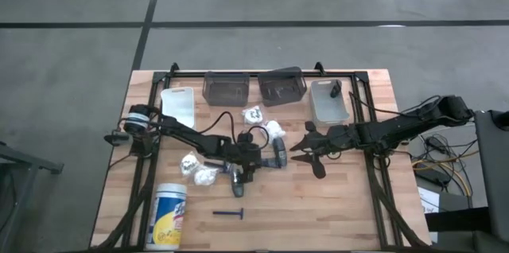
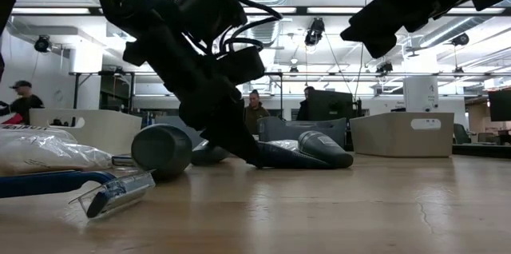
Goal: Pick & Place Travel size toiletries
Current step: Put the blue shave cream into the gray bin
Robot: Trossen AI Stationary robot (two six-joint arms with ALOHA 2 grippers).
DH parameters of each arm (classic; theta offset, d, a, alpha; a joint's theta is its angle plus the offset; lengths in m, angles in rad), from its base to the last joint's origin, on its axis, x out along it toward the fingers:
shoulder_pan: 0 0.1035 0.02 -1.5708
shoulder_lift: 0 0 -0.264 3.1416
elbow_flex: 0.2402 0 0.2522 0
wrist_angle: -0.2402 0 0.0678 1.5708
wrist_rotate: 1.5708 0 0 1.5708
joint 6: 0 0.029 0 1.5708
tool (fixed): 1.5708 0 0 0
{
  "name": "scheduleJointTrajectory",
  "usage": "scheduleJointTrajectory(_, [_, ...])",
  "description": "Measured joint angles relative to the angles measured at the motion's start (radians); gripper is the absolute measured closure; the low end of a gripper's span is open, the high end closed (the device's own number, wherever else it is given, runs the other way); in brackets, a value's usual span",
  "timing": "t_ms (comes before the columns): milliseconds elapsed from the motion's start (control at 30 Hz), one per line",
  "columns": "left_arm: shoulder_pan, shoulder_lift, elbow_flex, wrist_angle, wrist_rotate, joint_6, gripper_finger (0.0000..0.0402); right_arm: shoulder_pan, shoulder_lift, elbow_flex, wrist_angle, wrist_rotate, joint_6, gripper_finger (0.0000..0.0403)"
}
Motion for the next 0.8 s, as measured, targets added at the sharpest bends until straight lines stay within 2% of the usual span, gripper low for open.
scheduleJointTrajectory(233, [-0.001, -0.006, 0.0, 0.0, 0.021, 0.018, 0.0271, 0.0, 0.025, 0.0, 0.028, 0.0, -0.001, 0.0241])
scheduleJointTrajectory(367, [-0.001, -0.034, 0.0, -0.038, 0.039, 0.019, 0.0269, 0.0, 0.027, 0.0, 0.034, 0.0, -0.004, 0.023])
scheduleJointTrajectory(567, [-0.001, -0.116, -0.001, -0.113, 0.102, 0.014, 0.0237, 0.0, 0.027, 0.0, 0.043, -0.003, -0.023, 0.0216])
scheduleJointTrajectory(800, [0.005, -0.262, -0.001, -0.238, 0.193, 0.0, 0.0265, 0.011, 0.055, -0.005, 0.101, -0.008, -0.187, 0.0216])
